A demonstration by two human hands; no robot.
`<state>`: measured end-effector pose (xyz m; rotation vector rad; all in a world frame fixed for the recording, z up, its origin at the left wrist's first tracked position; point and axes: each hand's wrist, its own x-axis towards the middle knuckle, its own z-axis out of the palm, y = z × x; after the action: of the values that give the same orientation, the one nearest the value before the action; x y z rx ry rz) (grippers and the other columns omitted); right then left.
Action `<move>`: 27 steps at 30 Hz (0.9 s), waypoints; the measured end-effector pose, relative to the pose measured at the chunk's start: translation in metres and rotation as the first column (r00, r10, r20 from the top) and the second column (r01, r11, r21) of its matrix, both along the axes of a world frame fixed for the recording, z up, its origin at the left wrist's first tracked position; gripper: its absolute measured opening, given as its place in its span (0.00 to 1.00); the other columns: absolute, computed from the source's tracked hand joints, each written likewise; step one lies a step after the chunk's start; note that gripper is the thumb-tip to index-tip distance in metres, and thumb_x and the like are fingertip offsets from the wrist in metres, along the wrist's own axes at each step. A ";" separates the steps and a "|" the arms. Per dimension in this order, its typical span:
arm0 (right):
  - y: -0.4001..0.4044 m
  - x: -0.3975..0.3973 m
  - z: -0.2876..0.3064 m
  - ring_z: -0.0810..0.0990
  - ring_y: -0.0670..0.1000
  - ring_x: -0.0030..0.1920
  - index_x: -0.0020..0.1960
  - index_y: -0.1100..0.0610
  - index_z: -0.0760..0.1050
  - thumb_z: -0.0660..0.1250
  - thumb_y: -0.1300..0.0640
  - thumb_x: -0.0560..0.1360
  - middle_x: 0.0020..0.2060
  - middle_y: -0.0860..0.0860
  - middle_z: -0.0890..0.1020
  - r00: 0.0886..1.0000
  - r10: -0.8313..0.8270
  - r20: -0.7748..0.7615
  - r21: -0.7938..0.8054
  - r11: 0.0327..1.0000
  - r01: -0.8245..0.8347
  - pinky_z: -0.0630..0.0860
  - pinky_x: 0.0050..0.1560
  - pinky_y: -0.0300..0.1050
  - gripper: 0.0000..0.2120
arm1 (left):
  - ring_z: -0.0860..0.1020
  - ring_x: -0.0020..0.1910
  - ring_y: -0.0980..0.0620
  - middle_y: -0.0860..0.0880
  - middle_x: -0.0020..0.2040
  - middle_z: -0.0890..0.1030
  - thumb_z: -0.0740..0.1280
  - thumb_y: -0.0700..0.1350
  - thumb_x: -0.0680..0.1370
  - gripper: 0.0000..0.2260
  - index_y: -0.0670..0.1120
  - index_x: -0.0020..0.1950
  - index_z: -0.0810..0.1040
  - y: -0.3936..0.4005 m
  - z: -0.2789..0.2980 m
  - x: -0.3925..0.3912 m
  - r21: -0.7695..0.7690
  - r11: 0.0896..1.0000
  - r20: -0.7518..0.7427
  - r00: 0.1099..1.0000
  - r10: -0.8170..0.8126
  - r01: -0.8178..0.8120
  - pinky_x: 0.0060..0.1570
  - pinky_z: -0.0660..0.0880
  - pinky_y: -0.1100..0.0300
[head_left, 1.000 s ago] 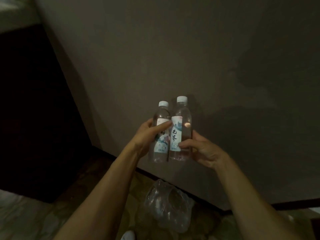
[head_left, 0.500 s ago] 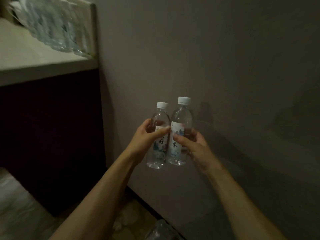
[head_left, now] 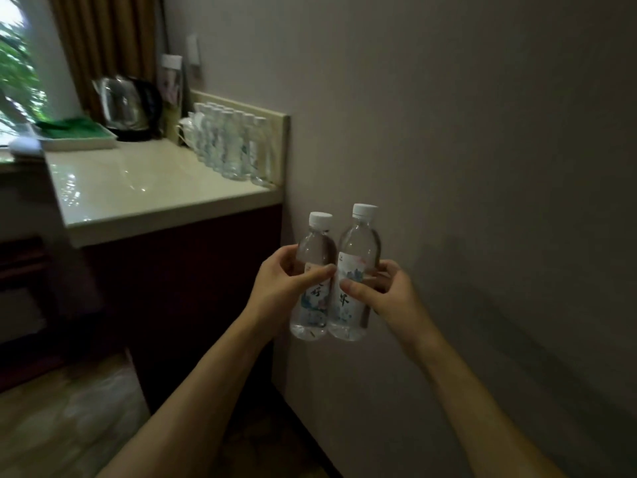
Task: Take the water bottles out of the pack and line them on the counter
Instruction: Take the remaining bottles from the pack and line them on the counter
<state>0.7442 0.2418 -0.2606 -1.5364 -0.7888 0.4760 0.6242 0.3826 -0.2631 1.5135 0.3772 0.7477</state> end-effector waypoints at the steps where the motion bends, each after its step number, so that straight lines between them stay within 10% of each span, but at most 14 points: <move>1: 0.009 -0.004 0.006 0.84 0.47 0.52 0.56 0.53 0.72 0.78 0.52 0.65 0.49 0.50 0.84 1.000 0.018 0.022 0.000 1.000 -0.018 0.80 0.50 0.44 0.23 | 0.84 0.48 0.53 0.47 0.51 0.84 0.77 0.47 0.68 0.23 0.44 0.61 0.77 0.008 0.004 -0.006 0.016 1.000 0.004 1.000 0.026 -0.026 0.44 0.80 0.62; 27: 0.314 -0.170 0.054 0.84 0.49 0.48 0.55 0.56 0.77 0.75 0.62 0.70 0.50 0.56 0.83 0.996 -0.028 0.089 0.226 0.974 0.007 0.81 0.42 0.40 0.15 | 0.83 0.44 0.53 0.45 0.49 0.84 0.75 0.37 0.71 0.18 0.51 0.56 0.76 0.310 0.081 -0.169 -0.063 0.996 -0.012 0.998 -0.067 0.066 0.39 0.80 0.59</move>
<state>0.5744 0.5562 -0.2067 -1.3594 -0.8691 0.2928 0.4549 0.6930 -0.1826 1.4654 0.3562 0.6678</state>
